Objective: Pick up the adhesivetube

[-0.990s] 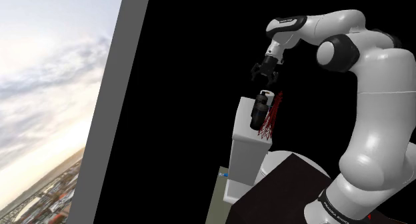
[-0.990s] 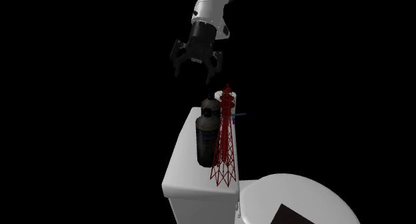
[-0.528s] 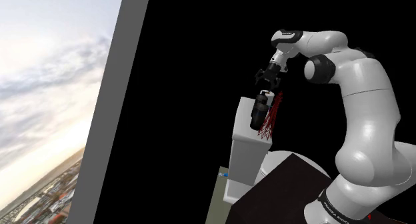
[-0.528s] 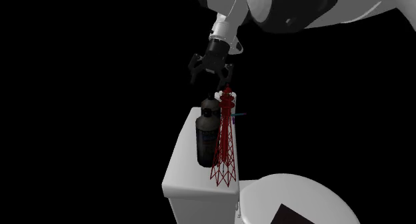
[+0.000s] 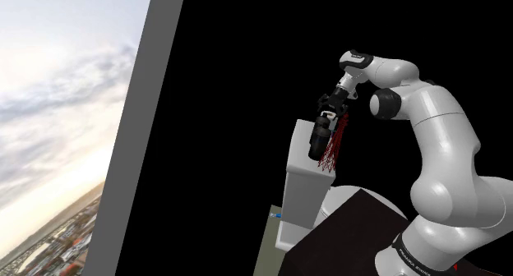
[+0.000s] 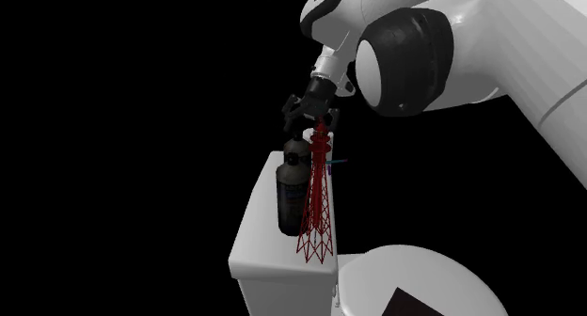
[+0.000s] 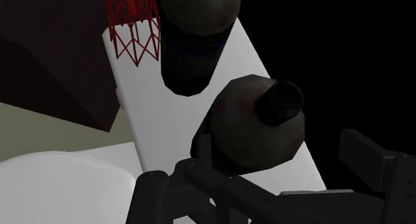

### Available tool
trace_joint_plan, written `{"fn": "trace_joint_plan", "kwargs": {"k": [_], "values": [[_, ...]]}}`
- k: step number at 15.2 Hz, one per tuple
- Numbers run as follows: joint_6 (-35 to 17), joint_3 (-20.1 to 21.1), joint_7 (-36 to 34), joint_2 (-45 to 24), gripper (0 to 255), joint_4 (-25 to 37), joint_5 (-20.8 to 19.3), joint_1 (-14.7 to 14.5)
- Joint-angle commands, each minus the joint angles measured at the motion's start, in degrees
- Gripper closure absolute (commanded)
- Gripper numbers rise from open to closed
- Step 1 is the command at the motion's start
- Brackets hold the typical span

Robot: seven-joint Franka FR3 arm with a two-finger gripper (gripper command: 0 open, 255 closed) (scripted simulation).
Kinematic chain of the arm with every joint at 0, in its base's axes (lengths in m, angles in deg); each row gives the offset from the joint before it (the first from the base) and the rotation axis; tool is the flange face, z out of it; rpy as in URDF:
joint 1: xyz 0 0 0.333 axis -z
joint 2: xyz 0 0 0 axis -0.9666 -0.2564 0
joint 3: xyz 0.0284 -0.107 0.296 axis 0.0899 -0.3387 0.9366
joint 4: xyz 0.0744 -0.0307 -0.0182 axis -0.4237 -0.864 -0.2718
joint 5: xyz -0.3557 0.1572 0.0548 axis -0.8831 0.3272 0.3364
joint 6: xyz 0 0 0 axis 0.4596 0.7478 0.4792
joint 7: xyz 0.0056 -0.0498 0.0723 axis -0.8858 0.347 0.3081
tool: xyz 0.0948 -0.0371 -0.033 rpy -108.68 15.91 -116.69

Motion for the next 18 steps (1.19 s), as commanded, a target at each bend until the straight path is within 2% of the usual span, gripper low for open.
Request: {"fn": "trace_joint_plan", "kwargs": {"k": [1, 6, 7, 18], "values": [[-1.19, -0.17, 0.8, 0.1, 0, -1.61, -0.06, -0.23], [-3.13, -0.28, 1.93, -0.42, 0, -3.4, -0.1, -0.63], [-3.14, -0.28, 1.94, -0.44, 255, -3.39, -0.1, -0.62], [-2.06, -0.23, 1.32, -0.1, 255, -2.46, -0.08, -0.43]]}}
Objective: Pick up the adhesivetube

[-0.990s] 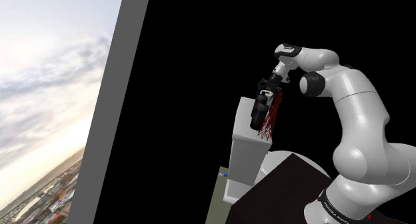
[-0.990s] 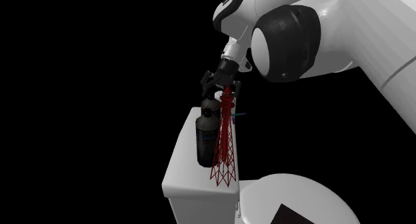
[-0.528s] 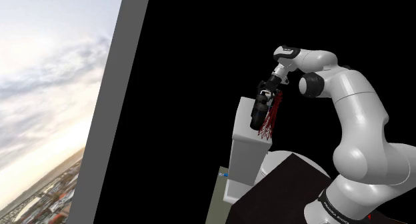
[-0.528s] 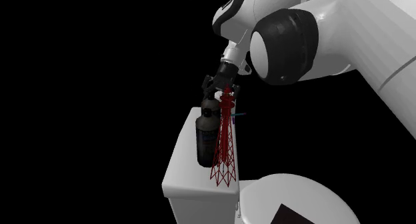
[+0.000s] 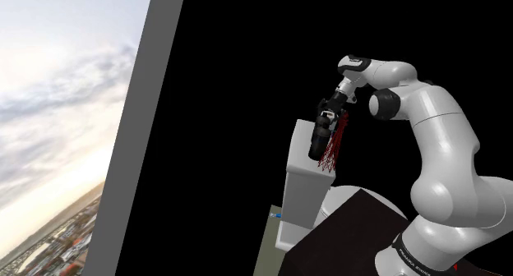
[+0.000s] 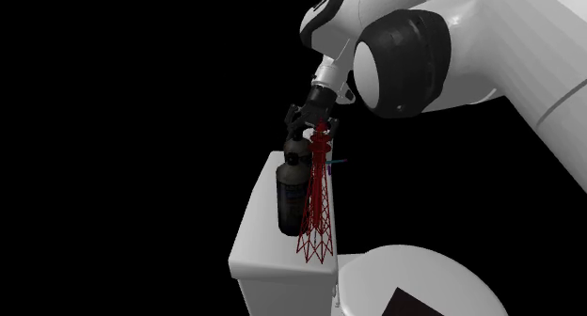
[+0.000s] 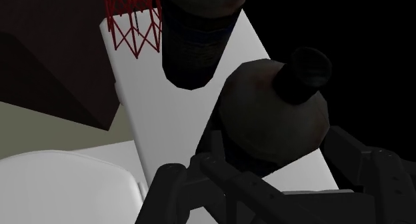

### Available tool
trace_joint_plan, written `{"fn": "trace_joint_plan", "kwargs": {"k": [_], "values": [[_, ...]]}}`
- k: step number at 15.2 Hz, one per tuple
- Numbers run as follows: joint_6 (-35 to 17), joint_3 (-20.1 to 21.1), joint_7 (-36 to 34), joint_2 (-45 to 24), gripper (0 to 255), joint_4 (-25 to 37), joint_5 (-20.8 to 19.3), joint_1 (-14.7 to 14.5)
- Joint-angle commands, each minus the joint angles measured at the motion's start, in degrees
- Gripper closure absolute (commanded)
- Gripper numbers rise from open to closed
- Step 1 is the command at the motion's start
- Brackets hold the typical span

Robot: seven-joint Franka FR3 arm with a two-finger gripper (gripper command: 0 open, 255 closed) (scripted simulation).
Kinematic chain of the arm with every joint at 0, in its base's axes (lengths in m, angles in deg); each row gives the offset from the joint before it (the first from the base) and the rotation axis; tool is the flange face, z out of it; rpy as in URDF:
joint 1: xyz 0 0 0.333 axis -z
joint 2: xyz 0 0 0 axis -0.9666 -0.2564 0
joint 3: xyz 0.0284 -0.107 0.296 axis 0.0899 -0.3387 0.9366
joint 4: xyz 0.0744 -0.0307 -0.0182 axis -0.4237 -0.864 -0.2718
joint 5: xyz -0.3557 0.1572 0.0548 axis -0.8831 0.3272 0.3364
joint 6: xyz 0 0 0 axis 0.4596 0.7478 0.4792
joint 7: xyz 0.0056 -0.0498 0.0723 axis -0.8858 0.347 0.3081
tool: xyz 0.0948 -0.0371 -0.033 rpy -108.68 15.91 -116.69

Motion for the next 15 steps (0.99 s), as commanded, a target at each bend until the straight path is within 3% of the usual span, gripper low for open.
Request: {"fn": "trace_joint_plan", "kwargs": {"k": [1, 15], "values": [[0.95, 0.07, -0.6, 0.24, 255, 0.89, 0.04, 0.16], [9.74, 1.6, -6.5, -1.65, 255, 13.66, 0.89, 3.06]]}}
